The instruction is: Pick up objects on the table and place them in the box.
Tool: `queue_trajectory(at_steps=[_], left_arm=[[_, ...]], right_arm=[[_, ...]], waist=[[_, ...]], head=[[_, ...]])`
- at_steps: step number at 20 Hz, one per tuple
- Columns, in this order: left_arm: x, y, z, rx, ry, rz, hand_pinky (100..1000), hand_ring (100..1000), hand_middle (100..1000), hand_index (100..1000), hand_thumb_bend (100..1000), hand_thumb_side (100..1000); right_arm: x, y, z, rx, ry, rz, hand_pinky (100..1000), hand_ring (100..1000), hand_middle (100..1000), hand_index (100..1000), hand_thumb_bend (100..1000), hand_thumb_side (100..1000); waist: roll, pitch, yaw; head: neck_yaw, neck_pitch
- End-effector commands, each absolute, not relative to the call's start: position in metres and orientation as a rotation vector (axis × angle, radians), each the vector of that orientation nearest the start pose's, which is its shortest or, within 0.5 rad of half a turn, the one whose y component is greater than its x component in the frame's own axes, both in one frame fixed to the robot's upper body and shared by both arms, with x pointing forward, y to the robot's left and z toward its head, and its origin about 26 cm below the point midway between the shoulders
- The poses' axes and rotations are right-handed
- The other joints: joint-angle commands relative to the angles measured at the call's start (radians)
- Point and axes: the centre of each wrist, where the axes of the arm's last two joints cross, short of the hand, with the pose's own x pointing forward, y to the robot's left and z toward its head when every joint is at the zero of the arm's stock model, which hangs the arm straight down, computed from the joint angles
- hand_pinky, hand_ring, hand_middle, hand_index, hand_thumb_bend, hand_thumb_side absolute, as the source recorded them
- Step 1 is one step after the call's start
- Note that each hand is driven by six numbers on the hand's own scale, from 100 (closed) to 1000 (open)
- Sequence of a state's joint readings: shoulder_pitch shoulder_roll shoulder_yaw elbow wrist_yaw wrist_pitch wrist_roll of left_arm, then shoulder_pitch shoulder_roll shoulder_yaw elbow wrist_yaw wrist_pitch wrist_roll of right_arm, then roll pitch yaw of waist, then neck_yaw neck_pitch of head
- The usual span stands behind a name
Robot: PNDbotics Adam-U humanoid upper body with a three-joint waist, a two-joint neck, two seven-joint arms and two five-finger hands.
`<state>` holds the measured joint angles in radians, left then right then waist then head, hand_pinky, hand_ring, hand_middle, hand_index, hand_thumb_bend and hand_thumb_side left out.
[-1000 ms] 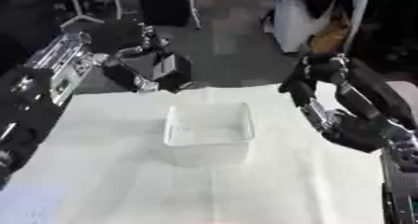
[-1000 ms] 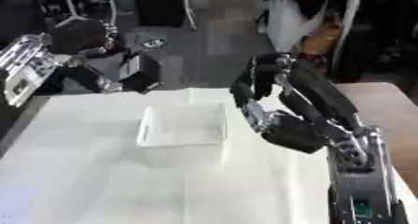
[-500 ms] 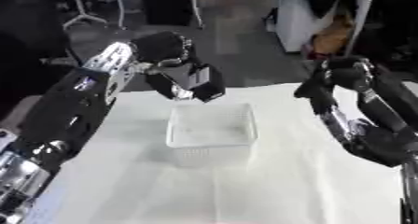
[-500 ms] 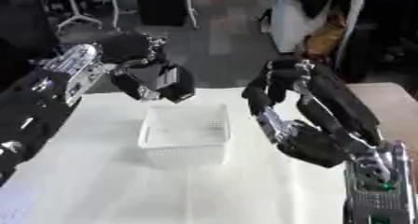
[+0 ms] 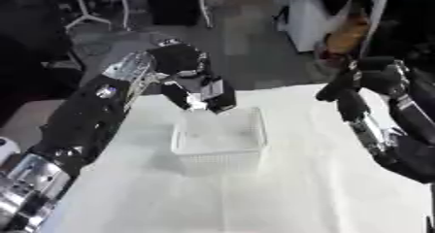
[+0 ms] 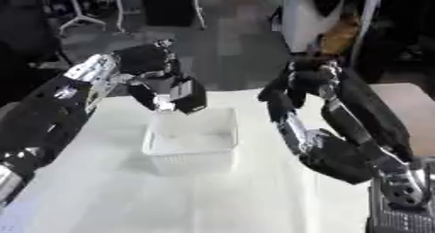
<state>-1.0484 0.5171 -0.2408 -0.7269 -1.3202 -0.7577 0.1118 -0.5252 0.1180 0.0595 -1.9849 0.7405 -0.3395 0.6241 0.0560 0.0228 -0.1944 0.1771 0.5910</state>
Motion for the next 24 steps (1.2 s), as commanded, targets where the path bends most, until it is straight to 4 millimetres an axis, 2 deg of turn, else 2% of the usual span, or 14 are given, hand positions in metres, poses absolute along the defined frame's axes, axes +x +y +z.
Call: queue_trajectory(at_steps=[1, 7, 12, 14, 15, 16, 17, 18, 19, 20, 21, 22, 23, 24], left_arm=[[0.496, 0.31, 0.22, -1.36, 1.884, 2.461, 1000, 971, 968, 905, 240, 1000], [0.497, 0.311, 0.222, -1.358, 1.857, 2.48, 1000, 1000, 1000, 953, 197, 1000], [0.496, 0.313, 0.226, -1.364, 1.896, 2.451, 1000, 1000, 1000, 950, 164, 1000], [0.493, 0.317, 0.231, -1.385, 1.949, 2.393, 1000, 1000, 1000, 936, 111, 1000], [0.49, 0.321, 0.233, -1.406, 2.006, 2.337, 995, 954, 976, 909, 113, 1000], [0.485, 0.326, 0.234, -1.423, 2.066, 2.276, 1000, 983, 1000, 924, 110, 1000], [0.481, 0.33, 0.232, -1.432, 2.124, 2.228, 893, 908, 938, 894, 109, 1000], [0.473, 0.336, 0.228, -1.446, 2.207, 2.162, 915, 919, 949, 897, 109, 1000], [0.464, 0.343, 0.218, -1.457, 2.307, 2.108, 783, 861, 902, 892, 110, 1000], [0.454, 0.345, 0.213, -1.444, 2.387, 2.057, 834, 882, 918, 894, 110, 1000], [0.445, 0.347, 0.205, -1.431, 2.468, 2.028, 634, 799, 855, 891, 114, 1000], [0.434, 0.348, 0.191, -1.408, 2.584, 1.99, 693, 823, 873, 889, 112, 1000], [0.422, 0.352, 0.17, -1.398, 2.759, 1.938, 553, 759, 824, 884, 119, 997], [0.407, 0.345, 0.157, -1.318, 2.921, 1.855, 547, 755, 822, 884, 120, 995]], right_arm=[[0.306, -0.147, 0.245, 0.488, 3.065, -1.606, 377, 398, 481, 632, 100, 1000], [0.306, -0.148, 0.245, 0.506, 3.07, -1.606, 377, 398, 482, 632, 100, 1000], [0.306, -0.149, 0.245, 0.513, 3.069, -1.61, 377, 398, 482, 632, 100, 1000], [0.306, -0.151, 0.244, 0.524, 3.07, -1.616, 377, 398, 482, 632, 100, 1000], [0.306, -0.152, 0.243, 0.533, 3.07, -1.623, 377, 398, 482, 632, 100, 1000], [0.307, -0.153, 0.243, 0.541, 3.069, -1.629, 377, 398, 482, 632, 100, 1000], [0.307, -0.154, 0.243, 0.548, 3.069, -1.633, 377, 398, 482, 631, 100, 1000], [0.307, -0.155, 0.243, 0.556, 3.069, -1.636, 377, 398, 482, 632, 100, 1000], [0.307, -0.156, 0.243, 0.568, 3.068, -1.638, 378, 399, 482, 630, 100, 1000], [0.307, -0.157, 0.244, 0.576, 3.068, -1.639, 377, 398, 482, 631, 100, 1000], [0.308, -0.158, 0.244, 0.585, 3.067, -1.64, 379, 400, 482, 628, 100, 1000], [0.308, -0.159, 0.245, 0.598, 3.066, -1.642, 378, 399, 482, 629, 100, 1000], [0.308, -0.161, 0.245, 0.616, 3.064, -1.643, 380, 402, 483, 624, 100, 1000], [0.309, -0.163, 0.246, 0.636, 3.065, -1.643, 381, 402, 482, 621, 100, 1000]], waist=[[-0.001, -0.011, 0.002], [-0.001, -0.014, 0.01], [0.0, -0.016, 0.014], [0.002, -0.019, 0.02], [0.003, -0.021, 0.028], [0.005, -0.022, 0.032], [0.005, -0.022, 0.037], [0.007, -0.023, 0.041], [0.006, -0.023, 0.051], [0.006, -0.024, 0.054], [0.004, -0.023, 0.062], [0.003, -0.023, 0.069], [-0.004, -0.023, 0.083], [-0.01, -0.026, 0.098]], head=[[0.008, -0.004], [0.004, -0.003], [-0.002, -0.002], [-0.012, -0.01], [-0.032, -0.035], [-0.044, -0.052], [-0.067, -0.087], [-0.086, -0.118], [-0.123, -0.173], [-0.14, -0.2], [-0.166, -0.239], [-0.186, -0.271], [-0.221, -0.326], [-0.245, -0.365]])
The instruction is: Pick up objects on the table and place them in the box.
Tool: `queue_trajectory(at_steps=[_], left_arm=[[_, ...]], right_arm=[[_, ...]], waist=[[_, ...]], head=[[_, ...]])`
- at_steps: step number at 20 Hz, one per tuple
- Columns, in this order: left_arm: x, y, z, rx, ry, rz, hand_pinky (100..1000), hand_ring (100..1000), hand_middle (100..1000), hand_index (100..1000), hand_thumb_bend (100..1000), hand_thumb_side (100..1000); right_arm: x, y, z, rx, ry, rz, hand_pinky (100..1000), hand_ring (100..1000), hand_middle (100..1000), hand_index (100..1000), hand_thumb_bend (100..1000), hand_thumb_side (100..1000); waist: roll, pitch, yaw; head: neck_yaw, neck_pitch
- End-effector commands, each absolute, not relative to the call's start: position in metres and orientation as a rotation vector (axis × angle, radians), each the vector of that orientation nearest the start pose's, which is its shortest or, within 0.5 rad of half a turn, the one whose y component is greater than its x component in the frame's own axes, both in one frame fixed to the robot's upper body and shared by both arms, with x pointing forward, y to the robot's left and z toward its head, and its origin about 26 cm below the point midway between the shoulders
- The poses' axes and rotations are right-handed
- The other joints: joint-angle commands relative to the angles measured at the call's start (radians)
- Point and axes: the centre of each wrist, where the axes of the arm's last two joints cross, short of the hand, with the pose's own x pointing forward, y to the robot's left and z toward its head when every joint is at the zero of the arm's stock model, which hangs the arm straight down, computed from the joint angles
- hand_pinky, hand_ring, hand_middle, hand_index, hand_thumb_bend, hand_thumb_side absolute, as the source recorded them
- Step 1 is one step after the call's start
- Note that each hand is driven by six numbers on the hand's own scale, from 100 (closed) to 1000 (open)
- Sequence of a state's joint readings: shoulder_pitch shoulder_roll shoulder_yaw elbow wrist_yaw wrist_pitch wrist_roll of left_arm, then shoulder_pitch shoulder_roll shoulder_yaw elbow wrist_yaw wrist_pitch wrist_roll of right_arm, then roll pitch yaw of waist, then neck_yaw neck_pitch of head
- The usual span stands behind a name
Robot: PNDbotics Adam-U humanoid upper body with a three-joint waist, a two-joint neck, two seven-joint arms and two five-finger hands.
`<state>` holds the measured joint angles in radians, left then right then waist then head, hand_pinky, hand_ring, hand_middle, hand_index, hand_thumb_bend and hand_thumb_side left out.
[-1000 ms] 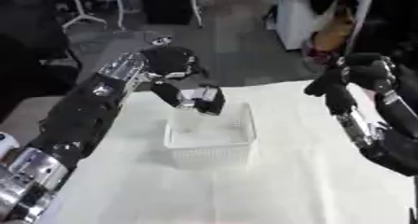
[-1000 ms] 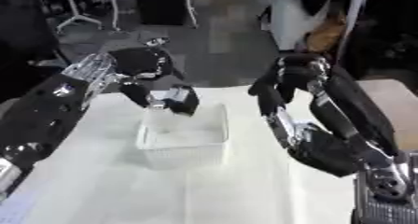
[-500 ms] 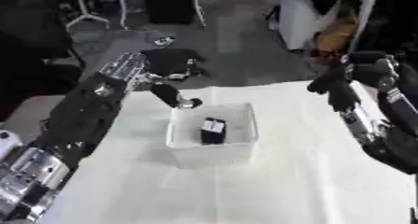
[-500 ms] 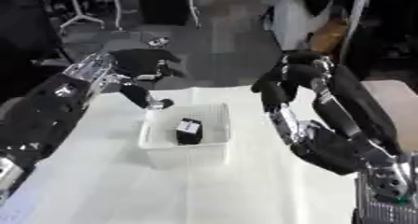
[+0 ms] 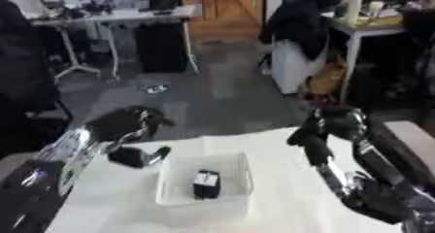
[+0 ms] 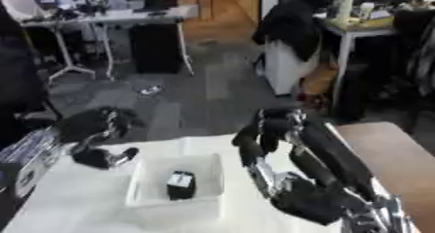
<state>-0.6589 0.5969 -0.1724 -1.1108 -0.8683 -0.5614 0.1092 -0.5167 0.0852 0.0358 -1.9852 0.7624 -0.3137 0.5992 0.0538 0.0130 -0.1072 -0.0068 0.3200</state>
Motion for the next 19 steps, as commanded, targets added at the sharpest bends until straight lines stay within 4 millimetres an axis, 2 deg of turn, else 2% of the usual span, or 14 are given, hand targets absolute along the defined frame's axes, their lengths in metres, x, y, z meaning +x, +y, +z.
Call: queue_trajectory(at_steps=[1, 2, 3, 4, 5, 6, 7, 10, 12, 14, 17, 18, 19], left_arm=[[0.393, 0.334, 0.153, 0.841, -2.084, -1.192, 508, 725, 798, 874, 131, 984], [0.381, 0.322, 0.156, 0.773, -2.133, -1.093, 512, 728, 802, 875, 130, 986], [0.37, 0.312, 0.164, 0.722, -2.18, -1.005, 473, 685, 765, 861, 144, 959], [0.36, 0.303, 0.175, 0.675, -2.24, -0.909, 474, 687, 766, 861, 142, 963], [0.352, 0.297, 0.185, 0.647, -2.273, -0.857, 456, 649, 733, 835, 141, 945], [0.344, 0.292, 0.197, 0.628, -2.319, -0.808, 464, 671, 750, 852, 141, 945], [0.338, 0.288, 0.204, 0.615, -2.338, -0.768, 450, 640, 724, 827, 139, 933], [0.329, 0.279, 0.216, 0.6, -2.364, -0.702, 448, 637, 724, 831, 142, 935], [0.325, 0.272, 0.222, 0.581, -2.389, -0.71, 455, 640, 726, 825, 141, 932], [0.322, 0.267, 0.227, 0.566, -2.4, -0.732, 457, 643, 728, 824, 140, 933], [0.32, 0.265, 0.23, 0.547, -2.419, -0.721, 451, 626, 713, 814, 143, 921], [0.319, 0.264, 0.231, 0.537, -2.431, -0.705, 444, 587, 669, 799, 143, 915], [0.317, 0.264, 0.232, 0.521, -2.448, -0.676, 445, 586, 669, 798, 143, 915]], right_arm=[[0.31, -0.166, 0.246, 0.65, 3.066, -1.644, 382, 402, 482, 618, 100, 1000], [0.312, -0.168, 0.245, 0.663, 3.069, -1.642, 382, 403, 483, 619, 100, 1000], [0.313, -0.17, 0.245, 0.672, 3.075, -1.636, 375, 398, 477, 610, 100, 1000], [0.315, -0.172, 0.244, 0.683, 3.084, -1.619, 376, 399, 479, 613, 100, 1000], [0.317, -0.173, 0.243, 0.685, 3.09, -1.607, 369, 391, 464, 593, 100, 1000], [0.318, -0.174, 0.242, 0.682, 3.097, -1.583, 369, 391, 464, 593, 100, 1000], [0.32, -0.175, 0.24, 0.683, 3.102, -1.569, 365, 386, 459, 587, 100, 1000], [0.327, -0.178, 0.235, 0.671, 3.106, -1.545, 363, 384, 457, 584, 100, 1000], [0.33, -0.178, 0.233, 0.66, 3.103, -1.543, 361, 383, 456, 581, 100, 1000], [0.333, -0.179, 0.23, 0.651, 3.101, -1.551, 361, 383, 455, 582, 100, 1000], [0.335, -0.178, 0.228, 0.638, 3.098, -1.554, 360, 382, 455, 582, 100, 1000], [0.335, -0.178, 0.228, 0.632, 3.099, -1.55, 357, 379, 452, 579, 100, 1000], [0.334, -0.178, 0.228, 0.626, 3.104, -1.533, 355, 378, 451, 578, 100, 1000]], waist=[[-0.014, -0.02, 0.027], [-0.019, -0.023, 0.041], [-0.024, -0.026, 0.053], [-0.03, -0.028, 0.066], [-0.035, -0.029, 0.074], [-0.041, -0.03, 0.085], [-0.044, -0.031, 0.091], [-0.053, -0.033, 0.107], [-0.057, -0.032, 0.113], [-0.059, -0.033, 0.119], [-0.059, -0.034, 0.119], [-0.059, -0.035, 0.118], [-0.058, -0.036, 0.117]], head=[[-0.077, -0.127], [-0.088, -0.151], [-0.096, -0.175], [-0.104, -0.199], [-0.105, -0.221], [-0.104, -0.253], [-0.102, -0.279], [-0.085, -0.378], [-0.087, -0.427], [-0.101, -0.449], [-0.1, -0.462], [-0.094, -0.463], [-0.088, -0.461]])
